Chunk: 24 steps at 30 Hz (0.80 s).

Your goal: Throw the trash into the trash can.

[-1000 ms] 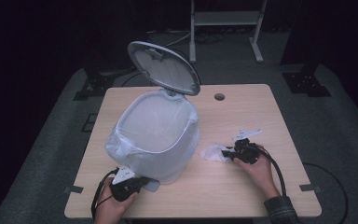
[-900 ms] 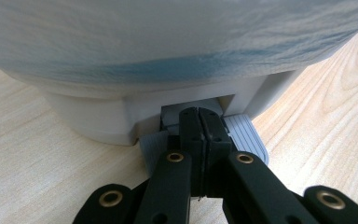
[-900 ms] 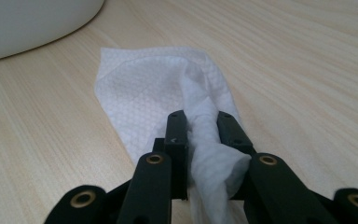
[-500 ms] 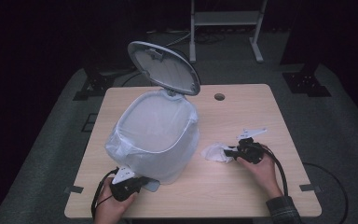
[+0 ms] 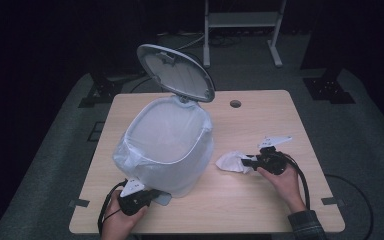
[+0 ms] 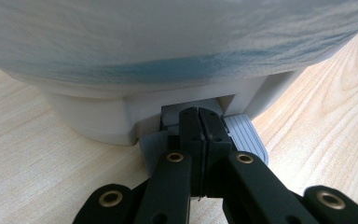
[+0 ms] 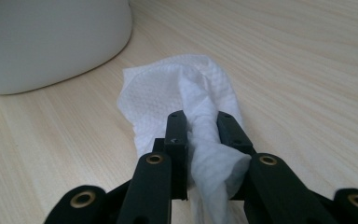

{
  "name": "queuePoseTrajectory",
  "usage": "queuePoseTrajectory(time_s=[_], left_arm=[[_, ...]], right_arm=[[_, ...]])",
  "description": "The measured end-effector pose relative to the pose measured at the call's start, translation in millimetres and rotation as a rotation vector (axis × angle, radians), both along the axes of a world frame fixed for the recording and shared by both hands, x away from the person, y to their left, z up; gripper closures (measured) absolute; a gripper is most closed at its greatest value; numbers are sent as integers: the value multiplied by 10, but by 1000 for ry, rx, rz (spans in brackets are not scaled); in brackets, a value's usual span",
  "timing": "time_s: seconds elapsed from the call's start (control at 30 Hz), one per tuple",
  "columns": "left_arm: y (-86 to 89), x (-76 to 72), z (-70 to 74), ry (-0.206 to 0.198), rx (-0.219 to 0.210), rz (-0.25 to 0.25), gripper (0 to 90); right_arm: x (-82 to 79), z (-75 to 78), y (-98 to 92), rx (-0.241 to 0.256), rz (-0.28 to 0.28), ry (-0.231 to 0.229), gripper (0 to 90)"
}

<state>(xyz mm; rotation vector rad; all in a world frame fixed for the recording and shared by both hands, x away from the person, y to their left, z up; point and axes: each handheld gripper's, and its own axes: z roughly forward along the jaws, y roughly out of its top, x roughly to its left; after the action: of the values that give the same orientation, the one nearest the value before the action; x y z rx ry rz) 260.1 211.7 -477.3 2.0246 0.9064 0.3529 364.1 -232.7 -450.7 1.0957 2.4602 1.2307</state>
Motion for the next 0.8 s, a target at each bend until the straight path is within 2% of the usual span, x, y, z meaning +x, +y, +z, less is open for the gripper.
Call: queuePoseTrajectory(time_s=[0.8], left_arm=[[-2, -1, 0, 1, -2, 3, 895]], right_arm=[[-139, 311, -19, 65, 43, -39, 758]])
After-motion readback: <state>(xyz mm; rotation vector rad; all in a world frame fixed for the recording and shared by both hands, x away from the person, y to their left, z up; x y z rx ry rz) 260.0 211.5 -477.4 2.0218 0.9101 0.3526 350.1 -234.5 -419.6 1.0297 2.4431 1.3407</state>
